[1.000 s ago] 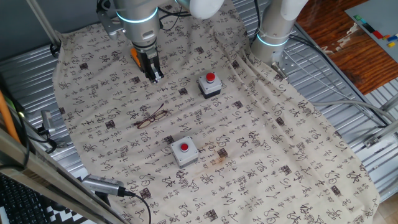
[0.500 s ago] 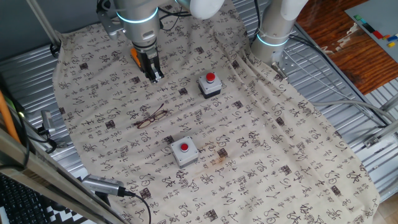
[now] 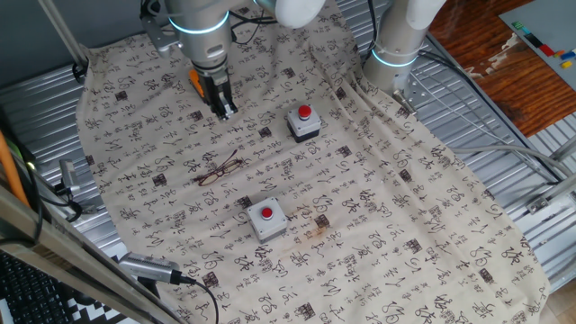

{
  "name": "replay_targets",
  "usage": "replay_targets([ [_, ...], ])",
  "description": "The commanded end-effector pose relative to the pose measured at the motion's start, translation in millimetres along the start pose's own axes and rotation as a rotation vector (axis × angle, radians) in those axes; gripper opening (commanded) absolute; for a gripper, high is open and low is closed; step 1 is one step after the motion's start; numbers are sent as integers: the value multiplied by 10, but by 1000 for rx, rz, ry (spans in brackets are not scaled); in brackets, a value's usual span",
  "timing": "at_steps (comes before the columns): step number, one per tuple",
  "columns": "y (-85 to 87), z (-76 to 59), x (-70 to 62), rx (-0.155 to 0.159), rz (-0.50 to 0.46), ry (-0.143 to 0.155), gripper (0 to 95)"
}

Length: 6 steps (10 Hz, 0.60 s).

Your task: Unfold the leg of the glasses (with one hand)

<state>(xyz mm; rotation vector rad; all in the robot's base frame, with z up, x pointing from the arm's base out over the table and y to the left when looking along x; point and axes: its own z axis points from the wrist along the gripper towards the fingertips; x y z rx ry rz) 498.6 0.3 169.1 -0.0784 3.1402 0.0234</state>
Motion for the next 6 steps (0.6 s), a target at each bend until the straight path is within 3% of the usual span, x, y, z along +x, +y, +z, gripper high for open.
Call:
replay_targets([
  [1, 0, 1, 5, 0, -3, 0, 0],
  [6, 3, 49, 131, 6, -132, 1, 0],
])
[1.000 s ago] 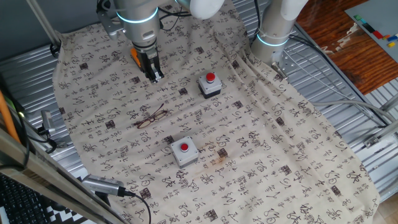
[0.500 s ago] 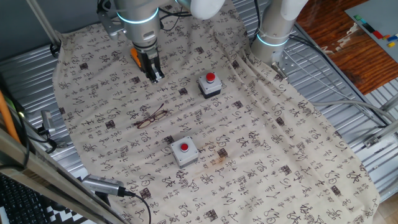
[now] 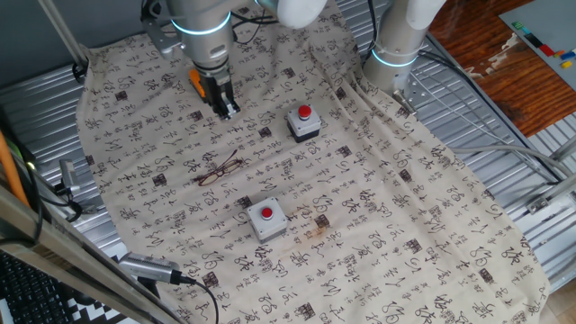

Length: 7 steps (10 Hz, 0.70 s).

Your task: Unfold the leg of the glasses (with one hand)

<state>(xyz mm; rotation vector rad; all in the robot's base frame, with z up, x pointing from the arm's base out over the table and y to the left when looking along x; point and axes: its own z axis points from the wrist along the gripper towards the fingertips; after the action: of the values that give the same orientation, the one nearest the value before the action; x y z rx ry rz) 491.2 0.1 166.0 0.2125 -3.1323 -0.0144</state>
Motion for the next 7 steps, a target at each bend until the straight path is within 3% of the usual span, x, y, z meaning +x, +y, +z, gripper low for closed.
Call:
replay_targets([
  [1, 8, 21, 66, -1, -49, -2, 0],
  [4, 67, 42, 24, 1, -88, 0, 0],
  [7, 56, 102, -206, -2, -136, -1, 0],
])
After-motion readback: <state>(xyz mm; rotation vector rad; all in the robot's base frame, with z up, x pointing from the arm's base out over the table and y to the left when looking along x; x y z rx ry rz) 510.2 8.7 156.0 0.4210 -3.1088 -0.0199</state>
